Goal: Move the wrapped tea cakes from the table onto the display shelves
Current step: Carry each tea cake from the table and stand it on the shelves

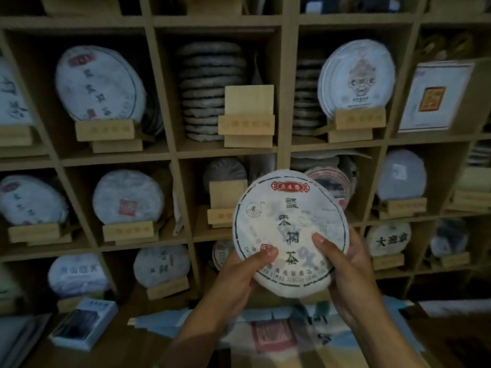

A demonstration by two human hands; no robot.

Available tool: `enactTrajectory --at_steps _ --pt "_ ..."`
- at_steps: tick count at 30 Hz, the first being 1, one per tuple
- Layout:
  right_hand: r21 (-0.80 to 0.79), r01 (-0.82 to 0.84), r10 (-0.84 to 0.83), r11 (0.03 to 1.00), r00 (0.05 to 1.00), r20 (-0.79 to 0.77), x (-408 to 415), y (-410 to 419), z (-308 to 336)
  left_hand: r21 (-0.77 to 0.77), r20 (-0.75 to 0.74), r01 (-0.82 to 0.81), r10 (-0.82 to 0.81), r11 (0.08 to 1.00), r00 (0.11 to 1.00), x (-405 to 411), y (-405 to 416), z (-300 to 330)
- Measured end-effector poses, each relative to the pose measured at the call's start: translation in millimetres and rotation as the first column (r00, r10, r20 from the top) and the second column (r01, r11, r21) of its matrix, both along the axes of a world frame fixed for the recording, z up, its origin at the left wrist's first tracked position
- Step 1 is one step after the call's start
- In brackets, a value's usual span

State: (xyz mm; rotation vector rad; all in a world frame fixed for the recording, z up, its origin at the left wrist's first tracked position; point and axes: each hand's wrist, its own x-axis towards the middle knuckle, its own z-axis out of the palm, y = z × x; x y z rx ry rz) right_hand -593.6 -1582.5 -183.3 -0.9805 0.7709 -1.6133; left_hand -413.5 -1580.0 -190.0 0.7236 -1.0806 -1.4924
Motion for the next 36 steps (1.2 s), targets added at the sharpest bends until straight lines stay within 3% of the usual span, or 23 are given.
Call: enactTrajectory --at_steps 5,8,10,12,15,16,18,20,25,27,31,36 --pt "0.004 0.004 -0.005 1.0 0.996 0.09 -2.4 -21.5 -8.5 0.169 -0.001 0.044 -0.045 0.985 0.999 25.5 -28.2 -7.2" --pt "-0.018 0.04 -0.039 0.999 0.997 0.062 -11.0 -39.3 -5.8 0.248 0.096 -0.24 0.223 0.939 0.97 57.3 -65.9 -18.1" --pt "-0.023 0.059 -0.057 0.998 0.997 0.052 -17.5 -51.4 -2.7 0.132 0.273 -0.411 0.365 0.902 0.89 78.5 -94.7 -26.0" --pt "-0.031 0.089 -0.088 0.996 0.995 0.036 -21.6 -62.1 -0.7 -0.042 0.414 -0.429 0.406 0.903 0.815 97.4 -122.3 -33.7" --pt "-0.047 0.125 -0.125 0.991 0.992 0.012 -23.3 -74.1 -1.0 -0.304 0.616 -0.403 0.501 0.863 0.608 114.1 -157.9 -43.4" --pt "-0.045 0.138 -0.138 0.989 0.99 0.008 -23.2 -76.6 -2.2 -0.353 0.642 -0.411 0.537 0.841 0.547 117.0 -168.8 -47.4" --pt "-0.035 0.158 -0.158 0.987 0.987 0.002 -23.5 -78.9 -5.5 -0.299 0.7 -0.459 0.519 0.837 0.49 122.2 -189.7 -55.1" --pt "-0.028 0.165 -0.166 0.986 0.986 -0.004 -25.1 -77.8 -9.2 -0.15 0.719 -0.47 0.422 0.87 0.551 128.5 -209.0 -63.1" --pt "-0.046 0.177 -0.177 0.983 0.984 -0.013 -35.8 -66.8 -12.6 0.07 0.569 -0.436 0.323 0.897 0.756 137.3 -236.8 -79.0" --pt "-0.043 0.186 -0.187 0.982 0.982 -0.015 -41.1 -61.9 -12.4 0.091 0.524 -0.443 0.336 0.892 0.783 137.0 -243.2 -81.9" --pt "-0.032 0.223 -0.223 0.974 0.975 -0.021 -48.7 -53.2 -11.9 0.051 0.566 -0.448 0.343 0.893 0.749 136.2 -246.4 -86.7" --pt "-0.036 0.209 -0.208 0.977 0.978 0.031 -52.2 -45.5 -10.6 0.052 0.488 -0.377 0.306 0.925 0.818 126.2 -231.0 -81.5"
